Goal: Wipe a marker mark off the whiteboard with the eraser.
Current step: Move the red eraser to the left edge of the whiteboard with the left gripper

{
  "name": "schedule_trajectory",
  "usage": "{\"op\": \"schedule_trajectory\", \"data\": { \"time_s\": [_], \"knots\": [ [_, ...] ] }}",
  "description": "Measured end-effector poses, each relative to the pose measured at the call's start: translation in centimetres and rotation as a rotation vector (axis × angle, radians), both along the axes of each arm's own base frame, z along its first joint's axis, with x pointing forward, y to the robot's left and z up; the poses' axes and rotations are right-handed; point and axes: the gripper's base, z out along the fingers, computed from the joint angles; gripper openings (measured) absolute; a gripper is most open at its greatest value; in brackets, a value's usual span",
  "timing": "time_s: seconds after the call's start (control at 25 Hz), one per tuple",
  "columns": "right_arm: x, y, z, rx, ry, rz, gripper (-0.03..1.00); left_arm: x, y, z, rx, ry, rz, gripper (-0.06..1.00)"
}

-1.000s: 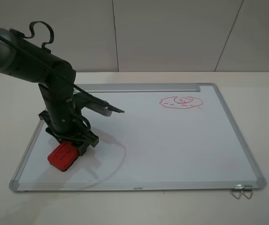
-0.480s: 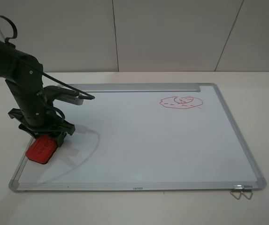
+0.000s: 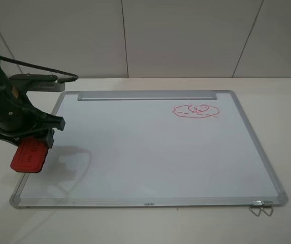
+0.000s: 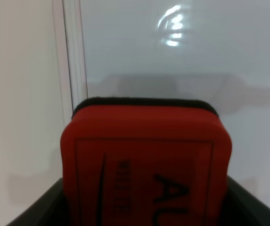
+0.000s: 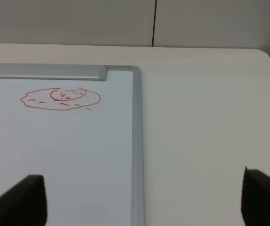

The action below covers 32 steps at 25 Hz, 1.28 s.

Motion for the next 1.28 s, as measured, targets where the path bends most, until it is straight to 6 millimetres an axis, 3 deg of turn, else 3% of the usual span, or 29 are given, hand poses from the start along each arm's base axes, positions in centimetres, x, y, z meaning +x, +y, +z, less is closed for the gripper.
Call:
{"op": "schedule_trajectory", "data": {
  "time_s": [0.28, 0.8, 0.92, 1.08, 1.28],
  "knots": [
    [0.0, 0.0, 0.0, 0.000, 0.000, 0.000, 0.71, -2.8, 0.7, -2.7, -0.024, 0.055, 0.041, 0.57],
    [0.0, 0.0, 0.0, 0.000, 0.000, 0.000, 0.71, -2.1, 0.4, -4.1, -0.037, 0.025, 0.018, 0.57],
    [0.0, 0.0, 0.0, 0.000, 0.000, 0.000, 0.71, -2.0, 0.4, -4.1, -0.034, 0.021, -0.002, 0.62],
    [0.0, 0.0, 0.0, 0.000, 0.000, 0.000, 0.71, -2.2, 0.4, -3.0, -0.044, -0.010, -0.006, 0.65],
    [0.0, 0.0, 0.0, 0.000, 0.000, 0.000, 0.71, -3.1, 0.8, 1.8, -0.103, -0.184, -0.012, 0.65]
  ]
}}
